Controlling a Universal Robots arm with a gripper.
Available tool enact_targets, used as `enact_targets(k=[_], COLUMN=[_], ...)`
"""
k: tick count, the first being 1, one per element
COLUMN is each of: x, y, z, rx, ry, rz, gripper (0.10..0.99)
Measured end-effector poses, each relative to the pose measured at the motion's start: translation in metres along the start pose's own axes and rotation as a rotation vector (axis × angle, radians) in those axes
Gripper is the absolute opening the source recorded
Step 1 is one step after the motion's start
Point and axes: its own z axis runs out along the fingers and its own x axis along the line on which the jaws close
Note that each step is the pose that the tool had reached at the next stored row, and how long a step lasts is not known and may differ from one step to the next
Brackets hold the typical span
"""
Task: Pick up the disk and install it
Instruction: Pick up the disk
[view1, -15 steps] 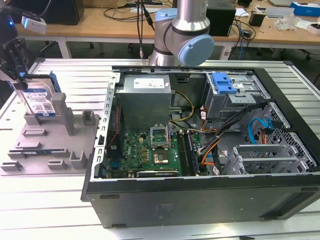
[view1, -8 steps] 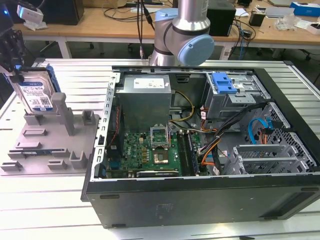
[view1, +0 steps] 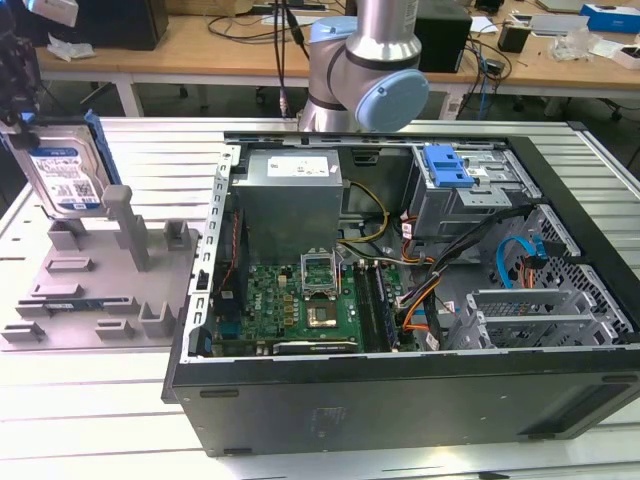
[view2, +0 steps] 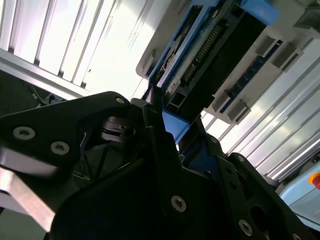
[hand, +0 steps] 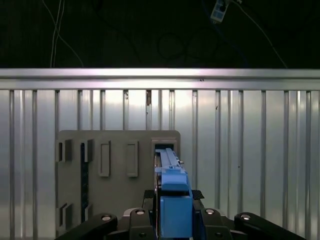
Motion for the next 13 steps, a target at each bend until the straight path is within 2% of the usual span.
enact_targets(k=[2, 11, 13], x=[0.0002, 0.0008, 0.0010], y=[0.0000, 0.0002, 0.0003], z=[-0.0108, -0.0448, -0.0555], rx=[0.000, 0.000, 0.000], ry=[0.0000, 0.0000, 0.0000], rz=[0.000, 0.000, 0.000], gripper=[0.365, 0.365, 0.365])
